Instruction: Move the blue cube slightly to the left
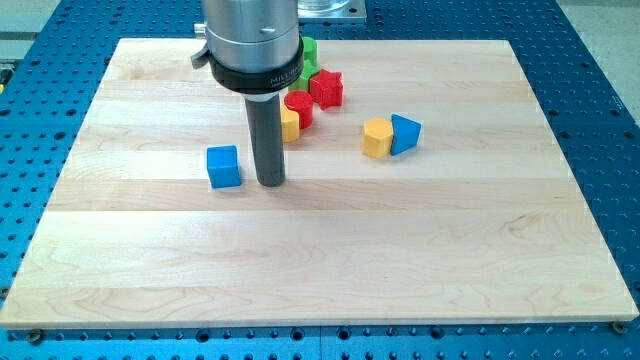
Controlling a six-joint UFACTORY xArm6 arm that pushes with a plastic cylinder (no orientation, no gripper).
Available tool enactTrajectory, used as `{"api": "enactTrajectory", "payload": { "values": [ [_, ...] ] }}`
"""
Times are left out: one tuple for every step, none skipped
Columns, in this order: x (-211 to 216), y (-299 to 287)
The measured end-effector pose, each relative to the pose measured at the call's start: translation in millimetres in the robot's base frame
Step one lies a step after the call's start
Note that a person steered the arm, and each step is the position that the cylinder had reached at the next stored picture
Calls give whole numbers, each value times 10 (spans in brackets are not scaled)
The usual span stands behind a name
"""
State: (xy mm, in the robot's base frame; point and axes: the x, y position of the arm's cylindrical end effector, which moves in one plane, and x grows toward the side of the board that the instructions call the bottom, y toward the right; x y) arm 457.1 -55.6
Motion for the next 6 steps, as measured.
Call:
{"api": "enactTrajectory", "payload": {
  "values": [
    [-87, -221],
    [-419, -532],
    [-701, -544],
    [-1093, -448],
    [-1262, -174],
    [-1196, 122]
  ]
}}
